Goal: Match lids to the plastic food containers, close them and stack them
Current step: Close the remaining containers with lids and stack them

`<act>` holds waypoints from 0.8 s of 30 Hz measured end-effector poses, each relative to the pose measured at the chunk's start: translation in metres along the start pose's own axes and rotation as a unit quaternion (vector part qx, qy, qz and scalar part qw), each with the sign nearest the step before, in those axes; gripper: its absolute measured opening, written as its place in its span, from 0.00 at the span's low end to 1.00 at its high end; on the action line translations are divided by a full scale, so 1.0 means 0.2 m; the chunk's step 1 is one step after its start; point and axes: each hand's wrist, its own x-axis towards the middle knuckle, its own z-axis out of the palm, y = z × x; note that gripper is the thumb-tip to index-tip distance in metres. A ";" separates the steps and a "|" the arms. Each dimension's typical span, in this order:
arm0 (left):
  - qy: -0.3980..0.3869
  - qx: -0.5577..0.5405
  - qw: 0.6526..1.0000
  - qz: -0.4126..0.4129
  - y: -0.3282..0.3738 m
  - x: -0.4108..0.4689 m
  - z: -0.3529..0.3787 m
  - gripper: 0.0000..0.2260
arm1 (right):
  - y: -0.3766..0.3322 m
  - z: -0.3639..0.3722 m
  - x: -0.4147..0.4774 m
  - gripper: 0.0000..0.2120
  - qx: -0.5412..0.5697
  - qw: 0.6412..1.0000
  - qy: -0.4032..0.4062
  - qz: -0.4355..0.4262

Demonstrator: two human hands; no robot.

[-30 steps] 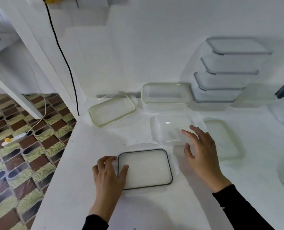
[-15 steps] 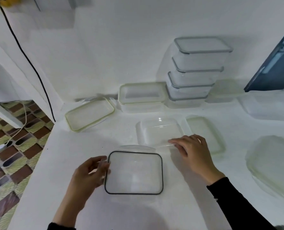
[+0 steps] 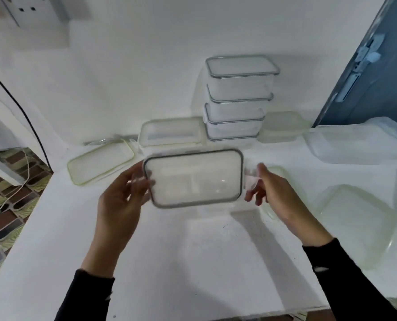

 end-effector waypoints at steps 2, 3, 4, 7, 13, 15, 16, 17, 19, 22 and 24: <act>-0.028 -0.003 0.998 0.062 0.05 0.01 0.11 0.11 | -0.04 -0.05 0.04 0.30 0.126 0.991 -0.033 0.023; -0.037 -0.001 0.995 0.095 0.06 0.02 0.15 0.13 | -0.05 -0.09 0.06 0.31 0.204 0.978 -0.039 0.032; -0.050 0.006 0.992 0.119 0.06 0.03 0.19 0.17 | -0.06 -0.13 0.08 0.31 0.262 0.963 -0.048 0.042; -0.104 0.017 0.990 0.096 0.00 0.08 0.27 0.23 | -0.05 -0.20 0.14 0.15 0.274 0.961 -0.039 0.014; -0.114 0.017 0.992 -0.046 -0.21 0.06 0.37 0.17 | 0.13 -0.18 0.34 0.19 0.136 0.989 -0.019 -0.051; -0.091 -0.017 0.989 -0.116 -0.26 0.05 0.39 0.15 | 0.18 -0.15 0.39 0.17 0.081 0.996 -0.020 -0.033; -0.079 -0.009 0.988 -0.132 -0.28 0.04 0.39 0.16 | 0.20 -0.13 0.39 0.17 0.061 0.998 -0.021 -0.026; -0.068 0.022 0.988 -0.137 -0.30 0.04 0.40 0.16 | 0.21 -0.11 0.39 0.16 0.045 0.998 -0.027 -0.022; -0.052 0.075 0.985 -0.145 -0.33 0.04 0.42 0.18 | 0.24 -0.07 0.39 0.16 0.023 0.998 -0.039 -0.032; -0.034 0.028 0.980 -0.196 -0.39 0.06 0.42 0.30 | 0.27 -0.06 0.38 0.19 0.033 0.999 -0.033 -0.021; -0.029 -0.020 0.971 -0.238 -0.41 0.07 0.42 0.30 | 0.30 -0.08 0.38 0.26 0.058 0.997 -0.032 0.036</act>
